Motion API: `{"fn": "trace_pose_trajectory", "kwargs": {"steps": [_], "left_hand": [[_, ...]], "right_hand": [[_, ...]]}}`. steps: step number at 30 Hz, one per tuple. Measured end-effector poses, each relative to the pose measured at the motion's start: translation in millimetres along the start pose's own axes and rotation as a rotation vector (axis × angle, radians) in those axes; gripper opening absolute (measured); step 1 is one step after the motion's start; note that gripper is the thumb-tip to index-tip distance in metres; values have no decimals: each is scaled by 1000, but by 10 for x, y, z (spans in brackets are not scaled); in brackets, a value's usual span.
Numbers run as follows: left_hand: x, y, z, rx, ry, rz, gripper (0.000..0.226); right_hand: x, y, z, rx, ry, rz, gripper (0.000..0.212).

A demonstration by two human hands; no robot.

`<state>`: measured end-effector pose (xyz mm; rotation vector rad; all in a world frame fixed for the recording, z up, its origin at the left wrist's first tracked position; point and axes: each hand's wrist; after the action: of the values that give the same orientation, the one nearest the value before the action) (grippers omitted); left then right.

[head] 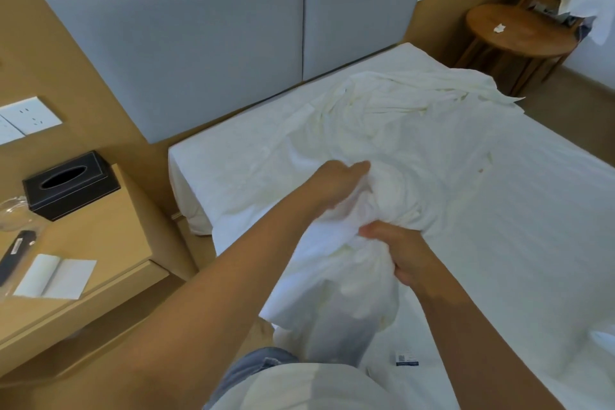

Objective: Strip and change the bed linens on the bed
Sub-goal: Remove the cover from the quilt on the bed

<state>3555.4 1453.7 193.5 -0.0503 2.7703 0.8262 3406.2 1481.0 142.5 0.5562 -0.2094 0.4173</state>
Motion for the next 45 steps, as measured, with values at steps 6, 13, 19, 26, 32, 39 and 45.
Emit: {"fn": "trace_pose_trajectory", "kwargs": {"steps": [6,13,19,26,32,39,45], "left_hand": [[53,40,480,-301,243,202,47],[77,59,418,-149,489,-63,27],[234,166,53,181,370,55,34],[128,55,-86,159,508,79,24],[16,29,485,-182,153,27,56],[28,1,402,-109,205,38,28],[230,90,-156,240,206,82,42]], "right_hand": [[2,-50,65,-41,44,55,19],[28,-6,-57,22,45,25,23],[162,75,-85,258,45,130,26],[103,20,141,-92,-195,9,30],[7,11,127,8,-178,9,38],[105,-15,-14,65,-69,39,44],[249,29,-114,317,78,134,33]]}}
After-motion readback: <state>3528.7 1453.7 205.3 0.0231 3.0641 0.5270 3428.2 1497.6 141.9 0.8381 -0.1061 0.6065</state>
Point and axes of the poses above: each hand's wrist, its own y-axis away from the middle knuckle, its own x-axis out of the palm, z = x × y
